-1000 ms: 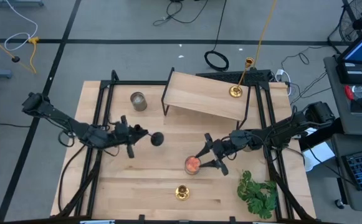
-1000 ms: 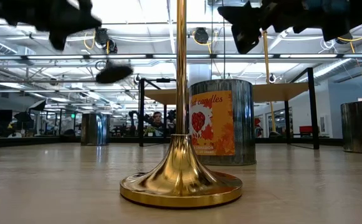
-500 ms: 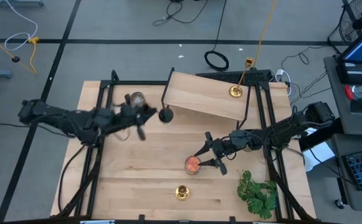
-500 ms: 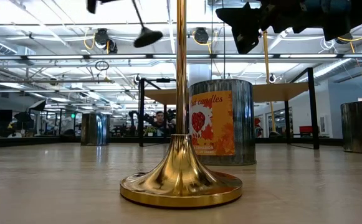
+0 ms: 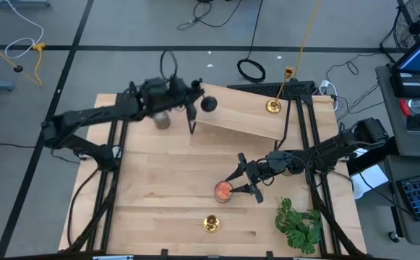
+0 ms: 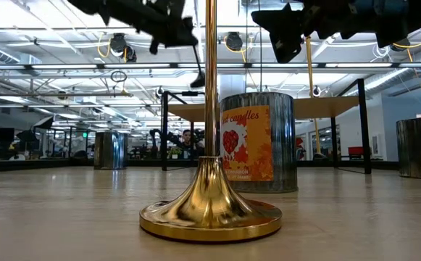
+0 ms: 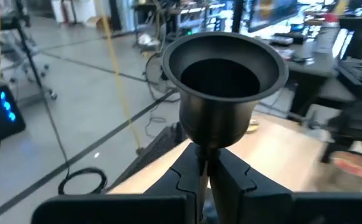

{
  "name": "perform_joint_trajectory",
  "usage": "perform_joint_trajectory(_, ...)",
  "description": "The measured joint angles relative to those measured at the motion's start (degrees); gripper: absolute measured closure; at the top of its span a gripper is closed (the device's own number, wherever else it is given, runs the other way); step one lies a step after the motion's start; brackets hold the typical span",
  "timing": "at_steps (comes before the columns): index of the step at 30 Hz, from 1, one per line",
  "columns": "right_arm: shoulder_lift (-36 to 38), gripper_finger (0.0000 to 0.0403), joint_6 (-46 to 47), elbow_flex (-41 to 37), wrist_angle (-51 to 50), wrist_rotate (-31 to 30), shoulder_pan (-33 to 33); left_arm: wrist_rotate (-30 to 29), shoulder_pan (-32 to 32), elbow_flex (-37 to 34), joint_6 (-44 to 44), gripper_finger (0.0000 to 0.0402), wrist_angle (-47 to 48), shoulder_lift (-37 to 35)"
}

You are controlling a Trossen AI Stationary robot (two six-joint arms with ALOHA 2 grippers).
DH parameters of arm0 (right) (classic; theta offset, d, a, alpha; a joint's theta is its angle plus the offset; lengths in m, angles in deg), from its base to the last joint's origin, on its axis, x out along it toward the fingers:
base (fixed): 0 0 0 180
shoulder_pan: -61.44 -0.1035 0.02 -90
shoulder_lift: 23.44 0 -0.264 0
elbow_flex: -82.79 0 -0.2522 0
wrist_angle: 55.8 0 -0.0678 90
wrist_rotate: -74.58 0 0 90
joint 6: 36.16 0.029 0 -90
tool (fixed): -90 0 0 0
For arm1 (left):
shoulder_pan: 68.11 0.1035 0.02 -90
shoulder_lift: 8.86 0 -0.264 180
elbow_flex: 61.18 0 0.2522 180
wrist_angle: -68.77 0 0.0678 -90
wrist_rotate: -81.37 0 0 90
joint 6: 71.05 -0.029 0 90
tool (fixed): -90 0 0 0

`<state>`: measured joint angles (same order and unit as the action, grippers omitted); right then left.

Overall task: Pick & Place candle stick holders
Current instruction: Put the black candle holder on the shelf, then put the gold candle holder on the shelf

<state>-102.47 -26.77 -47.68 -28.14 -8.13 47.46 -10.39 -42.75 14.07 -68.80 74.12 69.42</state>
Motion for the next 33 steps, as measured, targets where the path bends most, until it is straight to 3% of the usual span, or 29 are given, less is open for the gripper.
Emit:
perform_joint_trajectory(6,0.0,0.0211,0.0,0.0,-0.1,0.0,0.0,7.6,7.3,1.0,1.3,0.0388,-4.3,5.7)
perform_joint_trajectory(14,0.0,0.0211,0.0,0.0,-0.7,0.0,0.0,8.4,11.3,1.0,0.6,0.0374,-4.8,9.2)
perform_joint_trajectory(21,0.0,0.0211,0.0,0.0,-0.7,0.0,0.0,10.1,13.2,1.1,0.6,0.0386,-5.4,10.7)
perform_joint_trajectory(28,0.0,0.0211,0.0,0.0,-0.5,0.0,0.0,9.9,13.2,1.2,-2.0,0.0324,-5.2,10.8)
perform_joint_trajectory(33,0.0,0.0211,0.0,0.0,-0.5,0.0,0.0,9.9,13.2,1.1,-4.1,0.0304,-5.1,10.8)
